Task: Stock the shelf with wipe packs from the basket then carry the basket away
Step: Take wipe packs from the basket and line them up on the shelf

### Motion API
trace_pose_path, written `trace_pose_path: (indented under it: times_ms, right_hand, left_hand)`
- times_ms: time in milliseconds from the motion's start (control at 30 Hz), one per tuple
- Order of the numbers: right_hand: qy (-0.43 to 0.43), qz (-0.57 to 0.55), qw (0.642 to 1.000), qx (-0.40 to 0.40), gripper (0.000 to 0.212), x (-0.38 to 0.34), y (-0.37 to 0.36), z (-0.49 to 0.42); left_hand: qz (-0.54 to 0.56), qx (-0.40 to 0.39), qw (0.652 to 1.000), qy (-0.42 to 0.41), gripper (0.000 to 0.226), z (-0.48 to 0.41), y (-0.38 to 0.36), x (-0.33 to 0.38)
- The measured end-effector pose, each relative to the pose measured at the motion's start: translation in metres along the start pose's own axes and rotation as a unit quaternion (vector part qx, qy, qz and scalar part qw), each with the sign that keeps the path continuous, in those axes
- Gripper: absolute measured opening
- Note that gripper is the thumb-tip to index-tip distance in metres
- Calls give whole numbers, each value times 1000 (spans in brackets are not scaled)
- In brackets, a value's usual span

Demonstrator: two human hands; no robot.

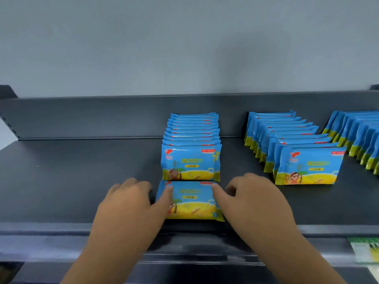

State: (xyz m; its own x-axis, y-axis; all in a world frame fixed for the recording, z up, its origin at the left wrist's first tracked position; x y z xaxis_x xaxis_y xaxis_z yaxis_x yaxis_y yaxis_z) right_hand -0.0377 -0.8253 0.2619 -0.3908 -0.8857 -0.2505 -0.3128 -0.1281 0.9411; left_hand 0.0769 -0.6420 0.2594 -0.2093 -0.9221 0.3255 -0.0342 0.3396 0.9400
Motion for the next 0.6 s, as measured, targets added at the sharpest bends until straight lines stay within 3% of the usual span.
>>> trace_pose_path:
  times_ms: [100, 167, 233, 367, 500, 600]
  right_hand:
    - [-3, -29, 999, -25, 44, -5, -4, 4]
    - [-23, -107, 994, -29, 37, -5, -7, 5]
    - [-54, -212, 975, -27, 31, -3, -7, 4]
    - [-78, -319, 944, 16, 36, 2, -6, 3]
    - [-42, -332, 937, 98, 42, 1, -5, -1]
    - [-6, -263, 958, 113, 43, -3, -6, -14]
  left_hand:
    - [32, -57, 998, -7, 57, 16, -2, 9]
    - [75, -77, 994, -10, 41, 17, -2, 12]
    - [126, -84, 989, -5, 26, 14, -3, 11]
    - [259, -75, 963, 2, 23, 9, -9, 8]
    - [335, -72, 939, -1, 18, 4, -11, 11]
    - [367, -84, 927, -2, 13, -2, -12, 14]
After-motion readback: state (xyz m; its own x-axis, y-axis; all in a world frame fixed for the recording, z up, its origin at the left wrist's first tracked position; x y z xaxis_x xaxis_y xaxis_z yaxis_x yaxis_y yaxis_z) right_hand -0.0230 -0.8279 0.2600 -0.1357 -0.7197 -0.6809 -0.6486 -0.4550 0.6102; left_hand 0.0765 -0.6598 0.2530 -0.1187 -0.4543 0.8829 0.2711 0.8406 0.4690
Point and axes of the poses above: each hand's wrist, its own z-axis away from the middle knuckle, its own y-axis out of the back of the hand, x = y × z, the point moved 2 cm from there along -z, towards the middle knuckle, and after that the axes turned 12 degrees about y, right-handed, at the moved point
